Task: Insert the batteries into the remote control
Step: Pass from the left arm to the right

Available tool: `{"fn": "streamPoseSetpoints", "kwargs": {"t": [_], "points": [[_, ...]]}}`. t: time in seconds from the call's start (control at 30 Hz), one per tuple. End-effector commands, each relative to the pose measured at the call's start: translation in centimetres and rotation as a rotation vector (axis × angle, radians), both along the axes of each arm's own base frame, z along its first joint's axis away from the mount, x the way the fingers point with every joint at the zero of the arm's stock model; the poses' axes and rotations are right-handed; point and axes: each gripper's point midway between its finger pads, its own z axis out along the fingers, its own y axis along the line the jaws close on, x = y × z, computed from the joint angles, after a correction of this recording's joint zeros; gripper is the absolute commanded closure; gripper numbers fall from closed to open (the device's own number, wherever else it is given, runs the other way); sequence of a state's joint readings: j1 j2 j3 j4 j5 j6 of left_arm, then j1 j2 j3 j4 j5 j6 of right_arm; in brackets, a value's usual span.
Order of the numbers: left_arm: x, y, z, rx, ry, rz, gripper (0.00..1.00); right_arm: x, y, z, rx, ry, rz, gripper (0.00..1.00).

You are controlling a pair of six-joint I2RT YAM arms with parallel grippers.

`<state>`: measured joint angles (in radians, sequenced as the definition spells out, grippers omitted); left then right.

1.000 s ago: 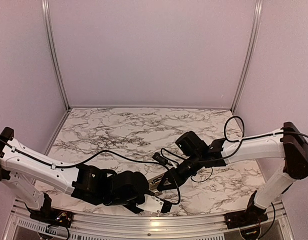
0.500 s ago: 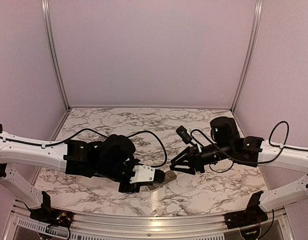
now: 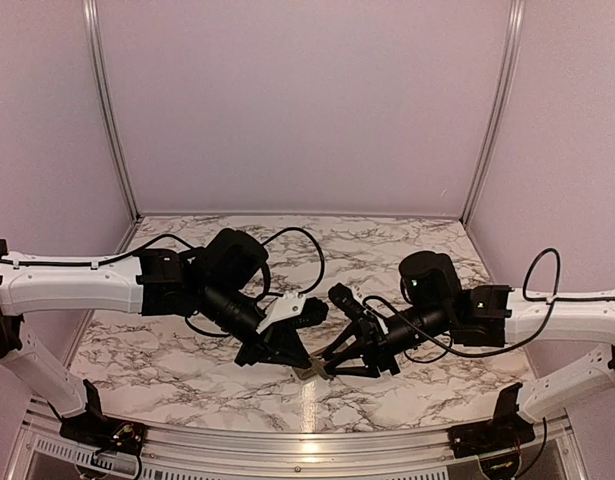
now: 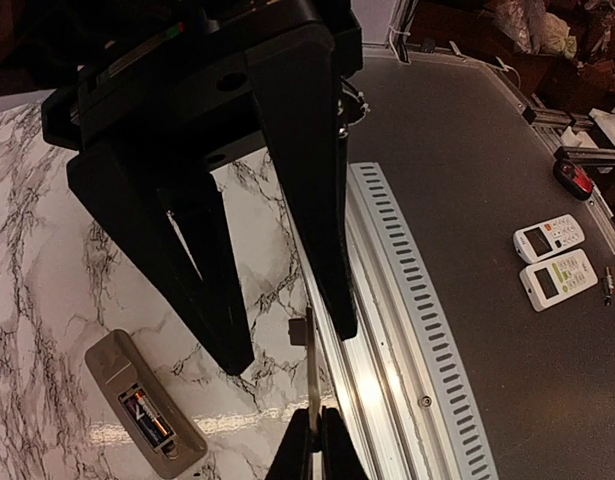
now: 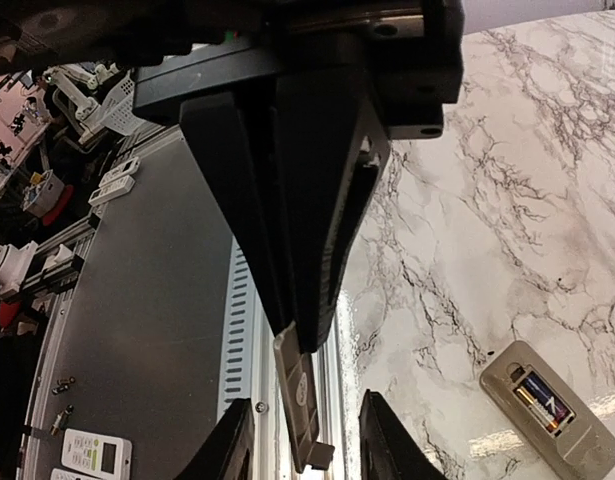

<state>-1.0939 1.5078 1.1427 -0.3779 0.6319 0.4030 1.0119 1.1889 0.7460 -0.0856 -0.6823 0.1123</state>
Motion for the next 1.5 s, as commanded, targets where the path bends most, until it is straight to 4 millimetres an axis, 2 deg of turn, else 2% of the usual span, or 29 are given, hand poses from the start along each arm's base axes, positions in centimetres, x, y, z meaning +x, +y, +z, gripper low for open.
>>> {"fn": "streamPoseSetpoints", "kwargs": {"t": [0.0,0.43,0.77,0.9,1.07,1.33,1.47], "points": [[-0.8,0.2,0.1,0.015,0.087,-0.03,1.0,0.0,1.0,1.7,0.035,-0.044,0.019,0.66],[0.4,0.1,-0.3,0.022,0.128,0.003,1.0,-0.9,1.3,2.4,0.073,-0.013,0.064,0.71],[1.0,0.0,0.3,0.005,0.145,0.029,1.0,0.0,1.7,0.9,0.034,0.004,0.019,0.78],[1.2,-0.1,0.2,0.008,0.153,0.038,1.0,0.1,1.8,0.9,0.037,0.009,0.014,0.83],[1.4,-0.1,0.4,0.002,0.17,0.044,1.0,0.4,1.8,0.3,0.018,0.011,-0.002,0.84],[2.1,0.0,0.9,-0.019,0.189,0.066,1.0,0.8,1.7,0.4,0.016,-0.002,-0.032,1.0],[2.3,0.0,1.1,-0.027,0.19,0.074,1.0,1.0,1.6,0.7,0.022,-0.011,-0.048,1.0]]}}
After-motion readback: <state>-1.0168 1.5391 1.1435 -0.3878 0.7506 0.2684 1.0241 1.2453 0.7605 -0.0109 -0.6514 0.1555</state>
